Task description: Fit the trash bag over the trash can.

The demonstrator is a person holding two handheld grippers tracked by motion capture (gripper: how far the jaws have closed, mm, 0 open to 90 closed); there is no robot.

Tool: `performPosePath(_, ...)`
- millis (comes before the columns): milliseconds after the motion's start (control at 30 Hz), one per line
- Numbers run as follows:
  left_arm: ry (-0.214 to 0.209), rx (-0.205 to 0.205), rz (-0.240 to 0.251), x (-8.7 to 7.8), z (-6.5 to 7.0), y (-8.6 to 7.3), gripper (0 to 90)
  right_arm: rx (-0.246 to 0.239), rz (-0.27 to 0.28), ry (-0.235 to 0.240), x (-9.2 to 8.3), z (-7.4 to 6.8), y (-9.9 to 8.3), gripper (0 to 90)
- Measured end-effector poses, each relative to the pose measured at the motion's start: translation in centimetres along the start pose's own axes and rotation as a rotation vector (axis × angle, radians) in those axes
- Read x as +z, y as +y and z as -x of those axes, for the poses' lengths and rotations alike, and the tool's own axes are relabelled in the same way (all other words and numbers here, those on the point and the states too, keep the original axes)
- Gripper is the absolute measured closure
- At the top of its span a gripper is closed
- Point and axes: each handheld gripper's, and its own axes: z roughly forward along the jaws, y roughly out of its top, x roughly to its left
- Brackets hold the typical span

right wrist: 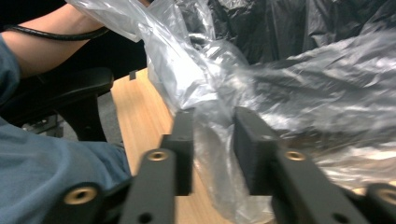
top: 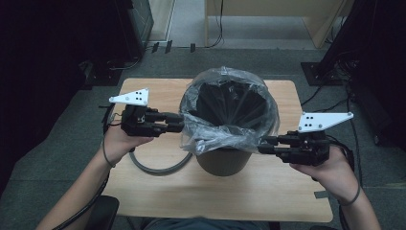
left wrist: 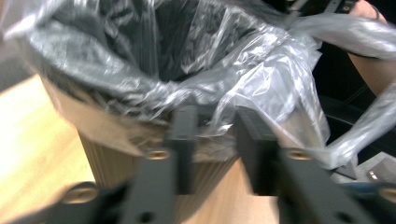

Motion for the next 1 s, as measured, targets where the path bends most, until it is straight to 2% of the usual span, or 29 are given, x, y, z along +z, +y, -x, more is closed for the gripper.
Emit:
performPosePath(33,-0.009,-0.008,-0.020,0.2,0.1,-0.1,82.9,0.003,-0.011,0.006,0.2,-0.1,-0.1,81.3)
performPosePath(133,-0.039,-0.024,-0.061,0.7,0.3,-0.4,89.5,0.018,-0.024,0.029,0.7,-0.2,0.0,87.1)
performPosePath(200,-0.061,-0.024,-0.064,1.0,0.4,-0.9,90.0,0.017,-0.049,0.049,1.2,-0.2,0.0,90.0)
performPosePath(300,-0.050,-0.038,-0.099,1.2,0.2,-1.3,90.0,0.010,-0.074,0.057,1.6,-0.1,-0.1,90.0)
performPosePath(367,-0.055,-0.059,-0.118,1.7,-0.1,-2.1,90.0,0.018,-0.064,0.081,1.8,0.1,-0.3,90.0)
performPosePath(467,-0.068,-0.079,-0.112,2.0,-0.4,-2.5,90.0,0.011,-0.064,0.086,1.8,0.1,-0.4,90.0)
performPosePath(500,-0.066,-0.079,-0.117,2.3,-0.6,-2.6,90.0,0.005,-0.105,0.062,2.1,0.2,-0.7,90.0)
performPosePath(533,-0.066,-0.079,-0.117,2.3,-0.6,-2.6,90.0,0.005,-0.105,0.062,2.1,0.2,-0.7,90.0)
performPosePath(567,-0.059,-0.072,-0.126,2.6,-0.6,-2.6,90.0,-0.015,-0.178,0.012,2.9,0.3,-1.3,90.0)
performPosePath(633,-0.042,-0.075,-0.158,3.2,-0.7,-2.6,90.0,-0.002,-0.169,0.016,3.0,0.6,-1.5,90.0)
performPosePath(667,-0.035,-0.073,-0.166,3.3,-0.8,-2.7,90.0,0.015,-0.174,0.003,3.0,1.1,-1.9,90.0)
performPosePath(700,-0.022,-0.069,-0.184,3.5,-1.0,-2.8,90.0,0.015,-0.174,0.003,3.0,1.1,-1.9,90.0)
performPosePath(733,-0.011,-0.075,-0.198,3.7,-1.3,-3.0,90.0,0.012,-0.186,-0.017,3.0,1.4,-2.0,90.0)
performPosePath(767,-0.015,-0.107,-0.195,3.7,-2.0,-3.3,90.0,0.031,-0.191,-0.035,2.8,2.0,-2.4,90.0)
performPosePath(833,-0.031,-0.131,-0.153,3.2,-2.3,-3.2,90.0,0.042,-0.161,-0.030,2.3,2.5,-2.7,86.5)
performPosePath(867,-0.031,-0.131,-0.153,3.2,-2.3,-3.2,88.7,0.042,-0.161,-0.030,2.3,2.5,-2.7,86.5)
performPosePath(900,-0.053,-0.134,-0.103,2.5,-2.4,-2.8,84.5,0.050,-0.113,0.007,1.6,2.6,-2.7,73.8)
performPosePath(933,-0.053,-0.134,-0.103,2.5,-2.4,-2.8,79.8,0.050,-0.113,0.007,1.6,2.6,-2.7,73.8)
performPosePath(967,-0.057,-0.119,-0.077,1.7,-2.3,-2.4,75.7,0.038,-0.084,0.010,0.7,2.4,-2.6,67.6)
performPosePath(1000,-0.057,-0.119,-0.077,1.7,-2.3,-2.4,71.4,0.038,-0.084,0.010,0.7,2.4,-2.6,67.6)
